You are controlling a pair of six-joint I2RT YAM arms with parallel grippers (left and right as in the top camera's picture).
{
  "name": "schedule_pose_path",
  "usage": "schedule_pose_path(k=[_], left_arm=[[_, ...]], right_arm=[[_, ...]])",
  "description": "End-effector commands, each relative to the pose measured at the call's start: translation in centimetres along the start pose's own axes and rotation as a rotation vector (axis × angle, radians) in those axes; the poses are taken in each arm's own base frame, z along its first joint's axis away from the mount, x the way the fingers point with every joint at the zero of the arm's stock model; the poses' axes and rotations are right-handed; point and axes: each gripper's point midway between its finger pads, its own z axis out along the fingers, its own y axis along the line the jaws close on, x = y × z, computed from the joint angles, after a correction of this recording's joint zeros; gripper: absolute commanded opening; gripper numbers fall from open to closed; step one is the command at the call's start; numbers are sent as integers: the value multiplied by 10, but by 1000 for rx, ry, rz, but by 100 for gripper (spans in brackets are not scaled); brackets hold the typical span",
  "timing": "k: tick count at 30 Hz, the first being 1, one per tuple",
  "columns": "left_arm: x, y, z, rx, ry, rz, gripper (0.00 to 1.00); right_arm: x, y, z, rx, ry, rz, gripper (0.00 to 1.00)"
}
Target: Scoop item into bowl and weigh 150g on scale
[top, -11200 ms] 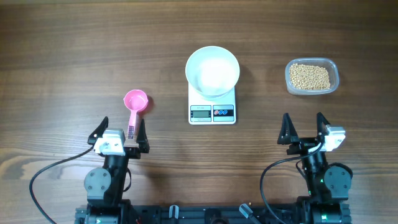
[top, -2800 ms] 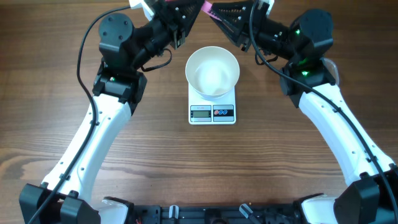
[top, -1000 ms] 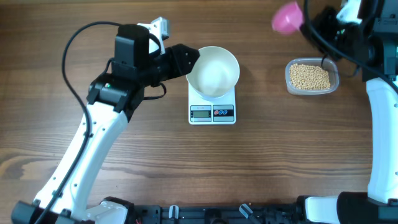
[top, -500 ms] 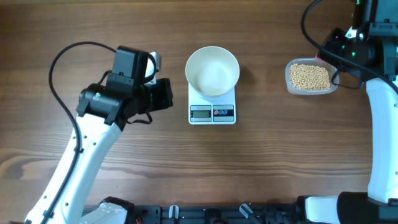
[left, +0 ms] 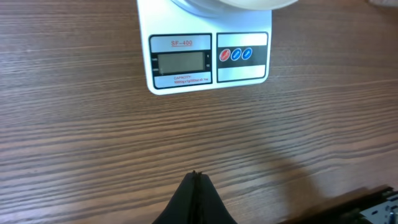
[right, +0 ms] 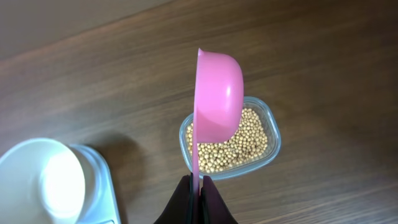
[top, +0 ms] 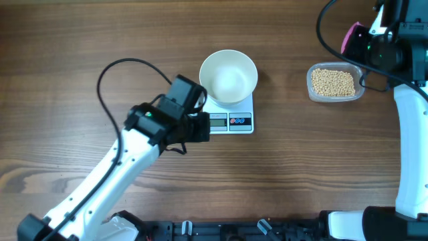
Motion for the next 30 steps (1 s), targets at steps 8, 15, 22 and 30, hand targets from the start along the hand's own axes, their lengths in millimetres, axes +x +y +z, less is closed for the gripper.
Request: schedule_pose_path(k=[8, 15, 22, 30], left_arm=[[-32, -24, 36, 41, -88, 28, 4], [-30, -12, 56, -24, -56, 19, 4], [-19, -14, 13, 31, -131, 62, 4], [-22, -17, 63, 118, -181, 46, 4]], right_arm=[[-4, 37, -4, -217, -36, -331, 4], [2, 36, -4, -238, -5, -274, 4], [1, 36, -4, -238, -6, -271, 4], [7, 33, -3, -224, 16, -277, 4]])
